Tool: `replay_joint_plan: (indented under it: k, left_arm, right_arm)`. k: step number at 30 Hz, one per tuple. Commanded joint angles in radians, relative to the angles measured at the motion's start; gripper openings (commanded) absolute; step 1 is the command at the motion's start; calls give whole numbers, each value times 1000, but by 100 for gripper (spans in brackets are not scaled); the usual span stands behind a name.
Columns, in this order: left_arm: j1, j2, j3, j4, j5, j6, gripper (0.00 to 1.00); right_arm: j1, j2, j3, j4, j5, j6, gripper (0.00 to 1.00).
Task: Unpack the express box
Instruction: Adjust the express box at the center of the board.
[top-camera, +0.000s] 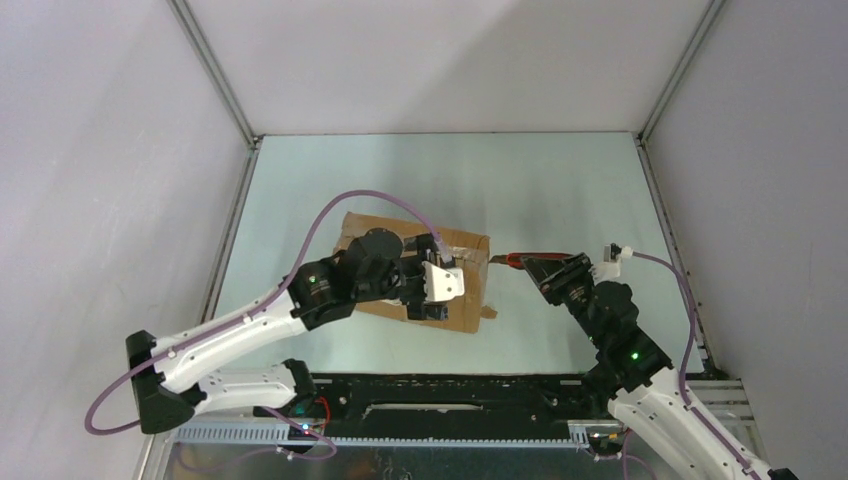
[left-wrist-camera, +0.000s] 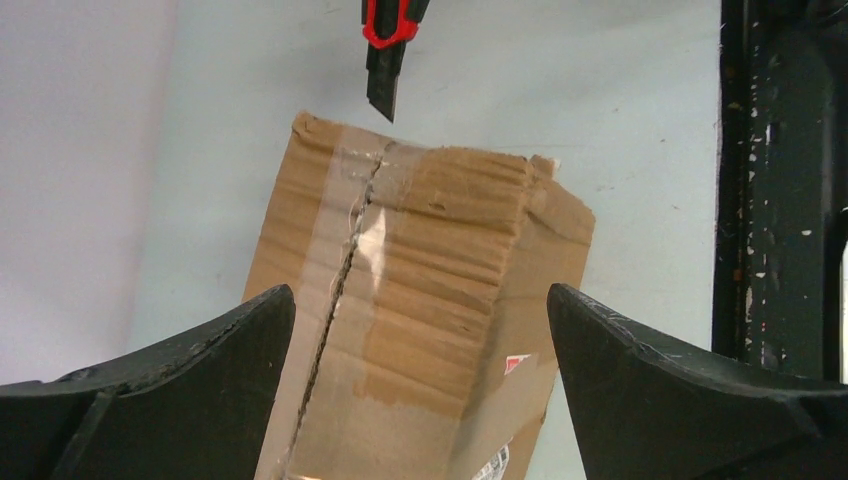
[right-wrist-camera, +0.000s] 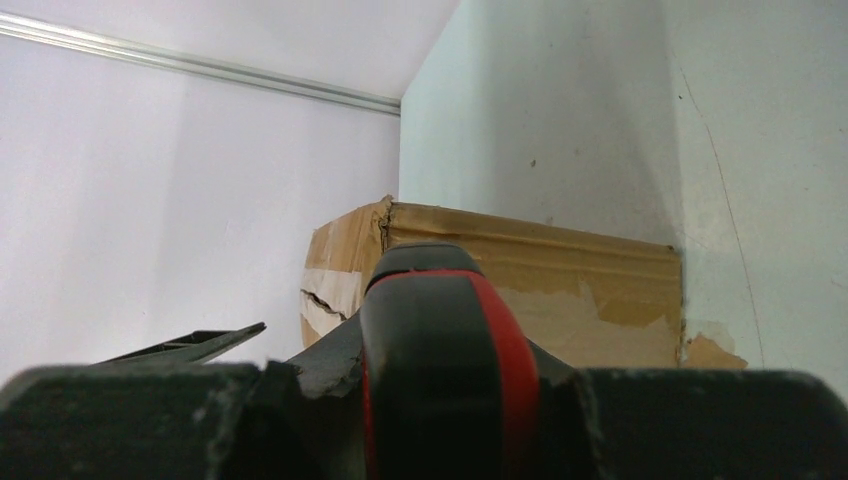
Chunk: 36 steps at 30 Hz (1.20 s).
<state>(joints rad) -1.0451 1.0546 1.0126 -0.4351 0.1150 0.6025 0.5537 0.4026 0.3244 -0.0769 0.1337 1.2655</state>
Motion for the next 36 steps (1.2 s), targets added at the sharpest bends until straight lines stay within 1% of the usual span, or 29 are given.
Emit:
replay_joint_plan:
  k: [1, 6, 14, 27, 36]
  left_arm:
    - [47, 45, 110, -51, 152, 3, 100]
    - [112, 108, 163, -137, 225, 19, 100]
    - [172, 165, 189, -137, 316, -16, 100]
    - [182, 213, 178, -143, 329, -62, 100]
    - [161, 191, 161, -132, 306, -98, 98]
  right_arm:
    - [-3, -12, 10, 61, -6, -6, 0]
    - [-3, -12, 10, 65, -17, -17, 0]
    - [-4, -17, 12, 65, -33, -29, 0]
    - [-4, -2, 11, 111, -52, -37, 0]
    - [-4, 3, 11, 115, -55, -35, 0]
